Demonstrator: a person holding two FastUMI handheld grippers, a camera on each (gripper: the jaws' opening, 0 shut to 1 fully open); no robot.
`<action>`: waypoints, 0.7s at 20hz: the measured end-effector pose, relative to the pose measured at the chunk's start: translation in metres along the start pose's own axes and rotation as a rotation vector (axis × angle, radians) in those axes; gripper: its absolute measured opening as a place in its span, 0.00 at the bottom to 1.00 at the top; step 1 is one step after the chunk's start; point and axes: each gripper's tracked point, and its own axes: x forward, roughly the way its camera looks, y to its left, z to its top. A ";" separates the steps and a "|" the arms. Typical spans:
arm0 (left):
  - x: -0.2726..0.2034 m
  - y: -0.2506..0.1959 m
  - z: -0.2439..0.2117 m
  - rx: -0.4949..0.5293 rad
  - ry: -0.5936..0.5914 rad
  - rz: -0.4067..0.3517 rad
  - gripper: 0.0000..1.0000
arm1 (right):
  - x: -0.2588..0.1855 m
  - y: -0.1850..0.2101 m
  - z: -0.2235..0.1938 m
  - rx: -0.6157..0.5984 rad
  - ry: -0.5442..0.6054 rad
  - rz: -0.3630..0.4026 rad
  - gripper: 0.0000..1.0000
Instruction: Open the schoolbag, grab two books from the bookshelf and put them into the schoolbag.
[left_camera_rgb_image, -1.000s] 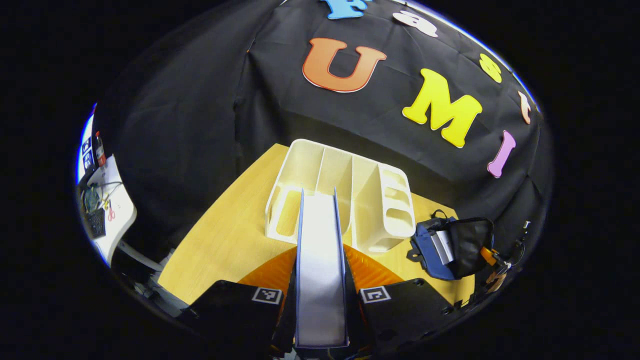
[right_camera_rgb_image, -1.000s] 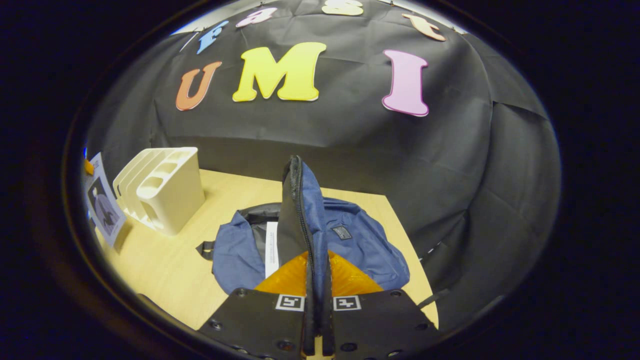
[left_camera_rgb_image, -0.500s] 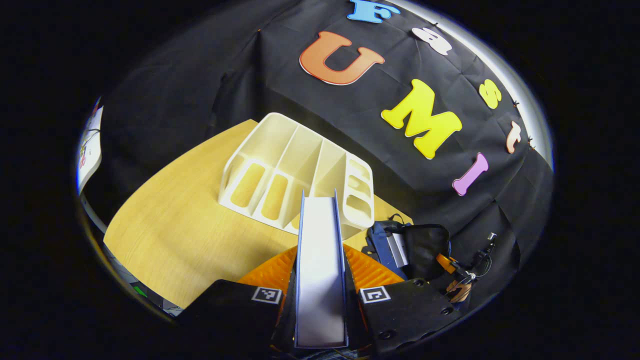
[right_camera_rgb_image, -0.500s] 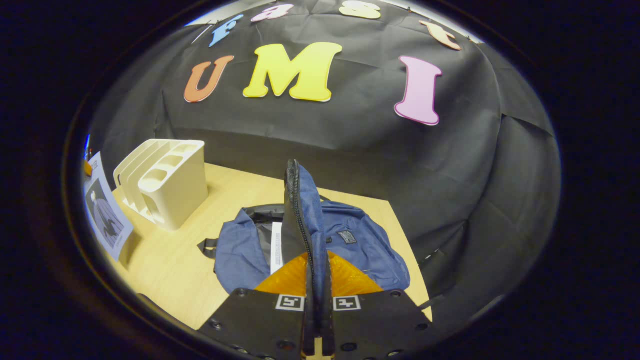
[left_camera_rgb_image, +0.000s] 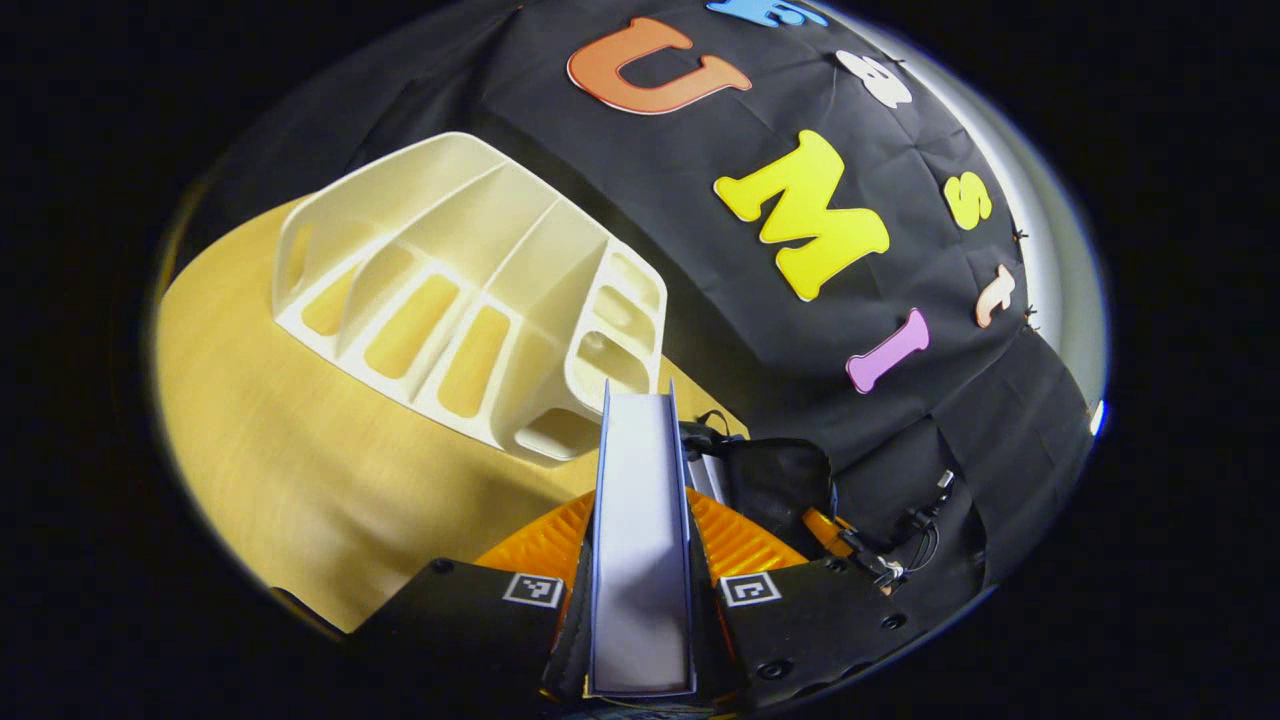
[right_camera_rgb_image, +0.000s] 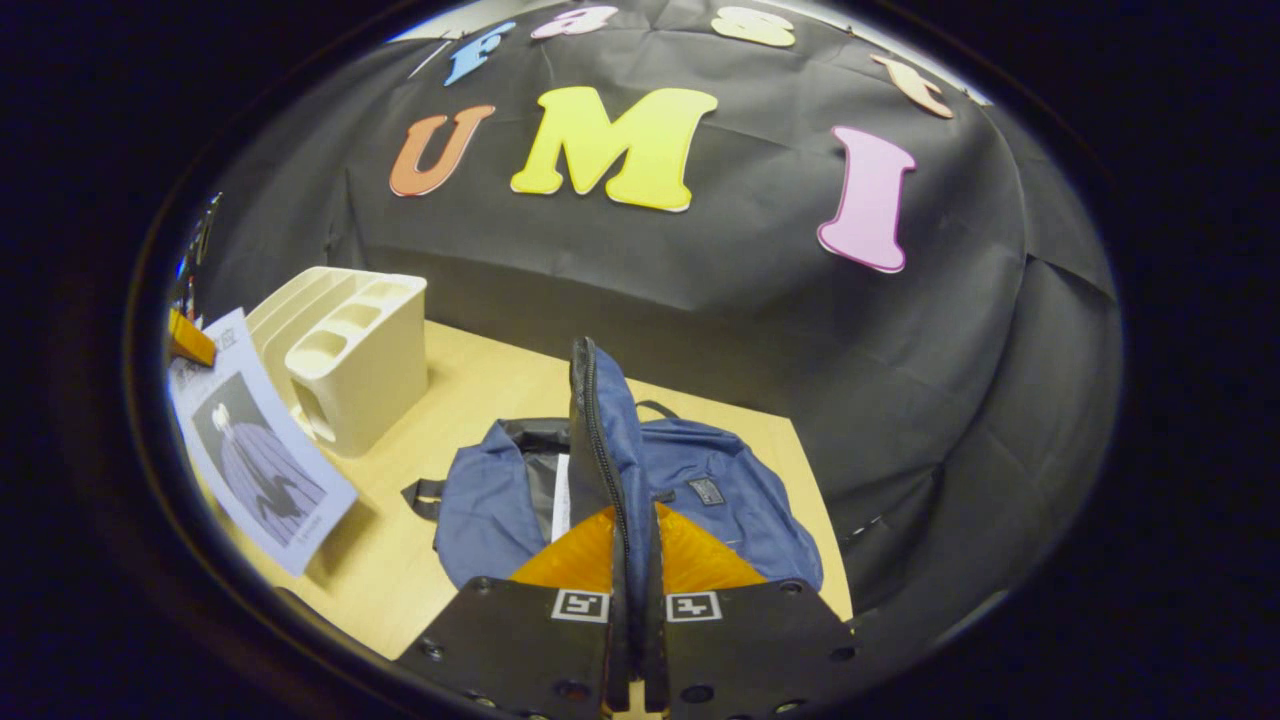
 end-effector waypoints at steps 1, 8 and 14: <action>0.010 -0.009 -0.001 -0.014 -0.001 -0.021 0.43 | -0.001 -0.003 0.003 -0.005 -0.009 -0.001 0.03; 0.071 -0.060 -0.003 -0.011 -0.046 -0.069 0.43 | -0.005 -0.028 0.016 0.036 -0.052 -0.013 0.06; 0.122 -0.119 0.001 -0.039 -0.077 -0.132 0.42 | -0.020 -0.043 0.028 0.122 -0.102 -0.024 0.06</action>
